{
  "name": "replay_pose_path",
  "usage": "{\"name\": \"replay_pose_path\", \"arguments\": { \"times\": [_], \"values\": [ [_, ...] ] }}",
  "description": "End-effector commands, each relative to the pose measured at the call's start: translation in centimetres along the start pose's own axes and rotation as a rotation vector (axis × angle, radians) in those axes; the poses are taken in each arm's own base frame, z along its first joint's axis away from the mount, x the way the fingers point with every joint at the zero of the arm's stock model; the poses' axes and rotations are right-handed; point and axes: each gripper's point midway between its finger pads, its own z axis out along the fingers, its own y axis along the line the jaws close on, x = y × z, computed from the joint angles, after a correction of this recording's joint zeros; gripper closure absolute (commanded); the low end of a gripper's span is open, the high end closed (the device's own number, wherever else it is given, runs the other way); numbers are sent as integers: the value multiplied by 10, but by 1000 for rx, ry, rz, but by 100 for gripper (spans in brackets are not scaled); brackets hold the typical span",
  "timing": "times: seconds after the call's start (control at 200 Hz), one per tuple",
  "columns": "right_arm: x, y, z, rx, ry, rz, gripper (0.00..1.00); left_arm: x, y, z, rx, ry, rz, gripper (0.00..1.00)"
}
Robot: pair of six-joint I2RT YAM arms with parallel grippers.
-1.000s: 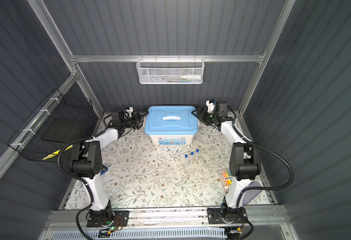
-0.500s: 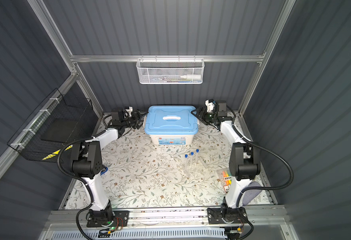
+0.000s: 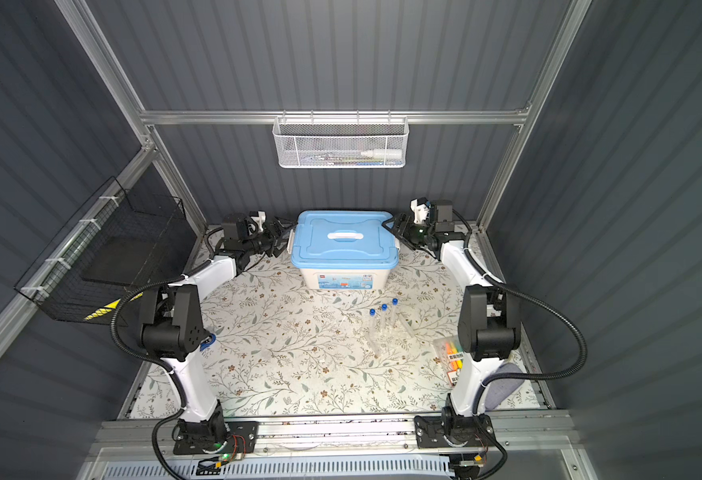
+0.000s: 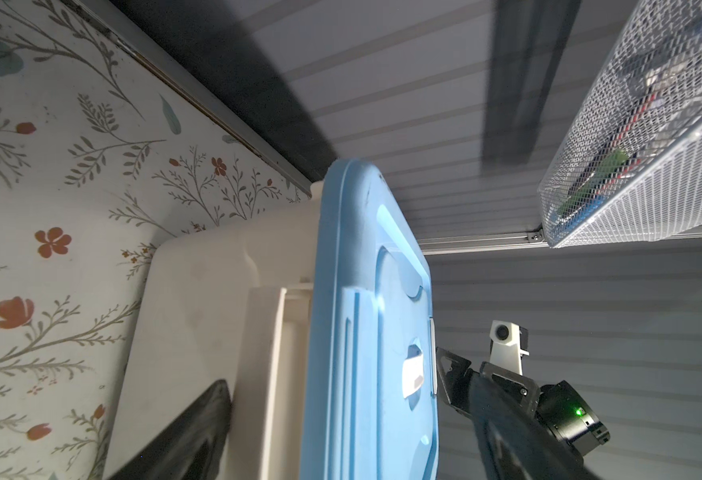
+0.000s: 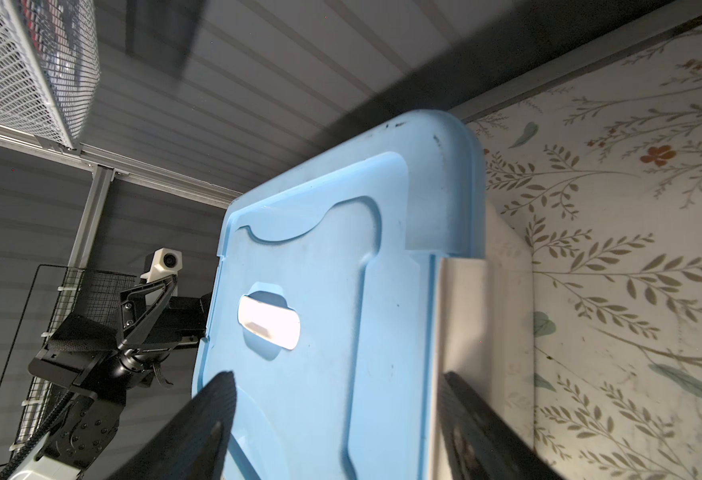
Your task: Organize the chemistry lab equipment
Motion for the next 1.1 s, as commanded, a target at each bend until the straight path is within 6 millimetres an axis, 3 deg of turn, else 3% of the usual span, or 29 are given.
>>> {"name": "replay_pose_path", "arguments": {
  "times": [0.0,1.095],
  "values": [
    [11,-2,9,6,50,15,22,9,-49,-6,95,25,91,9],
    [15,-8,15,27,70,19,22,13,-67,-1,78,29,140,9]
  ]
}}
